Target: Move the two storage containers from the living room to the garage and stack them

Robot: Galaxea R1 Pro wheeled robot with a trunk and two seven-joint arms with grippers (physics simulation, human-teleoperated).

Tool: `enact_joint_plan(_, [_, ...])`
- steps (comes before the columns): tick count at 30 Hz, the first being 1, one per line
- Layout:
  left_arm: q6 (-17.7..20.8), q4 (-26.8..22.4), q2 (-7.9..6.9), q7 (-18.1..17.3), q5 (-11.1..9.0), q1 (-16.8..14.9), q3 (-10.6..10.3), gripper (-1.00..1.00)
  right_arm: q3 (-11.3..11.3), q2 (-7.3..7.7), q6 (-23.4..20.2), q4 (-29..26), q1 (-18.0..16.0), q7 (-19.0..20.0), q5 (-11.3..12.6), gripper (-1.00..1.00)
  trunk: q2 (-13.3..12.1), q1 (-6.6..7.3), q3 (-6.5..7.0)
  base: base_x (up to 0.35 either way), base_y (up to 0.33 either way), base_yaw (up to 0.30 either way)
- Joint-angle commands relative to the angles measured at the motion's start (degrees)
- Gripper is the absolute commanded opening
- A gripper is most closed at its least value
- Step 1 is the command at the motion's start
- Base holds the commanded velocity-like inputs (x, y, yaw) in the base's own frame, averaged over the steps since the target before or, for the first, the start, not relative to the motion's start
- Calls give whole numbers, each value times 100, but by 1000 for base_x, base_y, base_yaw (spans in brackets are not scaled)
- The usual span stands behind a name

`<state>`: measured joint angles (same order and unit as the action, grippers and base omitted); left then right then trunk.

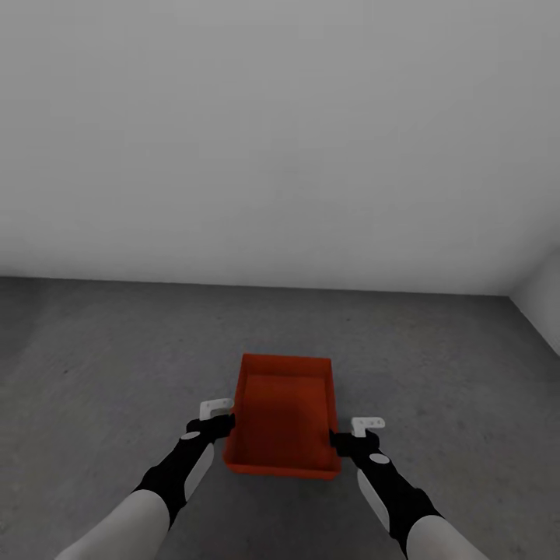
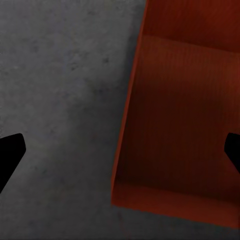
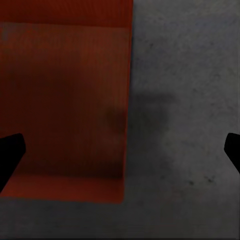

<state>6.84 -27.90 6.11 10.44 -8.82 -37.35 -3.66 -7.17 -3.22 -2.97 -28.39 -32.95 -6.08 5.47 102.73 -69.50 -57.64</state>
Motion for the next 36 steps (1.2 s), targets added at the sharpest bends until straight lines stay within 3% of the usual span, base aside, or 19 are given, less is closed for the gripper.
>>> enact_joint_plan(1, [28,-10,-4,46,-58,0,-39,100,-48,6,-48,-11,-1,-51,58,100,-40,23,15,0,0,0])
enact_joint_plan(11, [34,-8,-50,38,-89,0,-49,100,-43,27,-116,22,-1,-51,69,100,-441,243,194,0,0,0])
enact_joint_plan(12, [36,-20,-56,39,-220,0,-55,100,-47,28,-116,38,-1,-51,69,100,-481,265,212,0,0,0])
enact_joint_plan(14, [36,-22,-58,39,-231,0,-56,100,-47,33,-116,66,-1,-51,69,100,-561,309,248,0,0,0])
enact_joint_plan(20, [84,36,-83,42,-258,0,-48,100,-52,95,-116,455,-1,-52,63,100,-802,440,356,0,0,0])
enact_joint_plan(26, [261,339,-305,44,-333,0,-9,100,-61,124,-116,1156,-1,-51,-16,100,-1043,572,463,0,0,0])
enact_joint_plan(31, [263,1379,-633,8,-731,0,22,100,-58,127,-104,1735,-1,-51,-181,100,-1243,682,553,0,0,0])
enact_joint_plan(34, [235,2086,-807,-23,-1211,0,23,100,-57,128,-75,2232,-1,-55,-256,100,-1363,748,607,0,0,0])
enact_joint_plan(36, [230,2287,-867,-30,-1382,0,21,100,-57,128,-69,2406,-1,-57,-269,100,-1444,792,643,0,0,0])
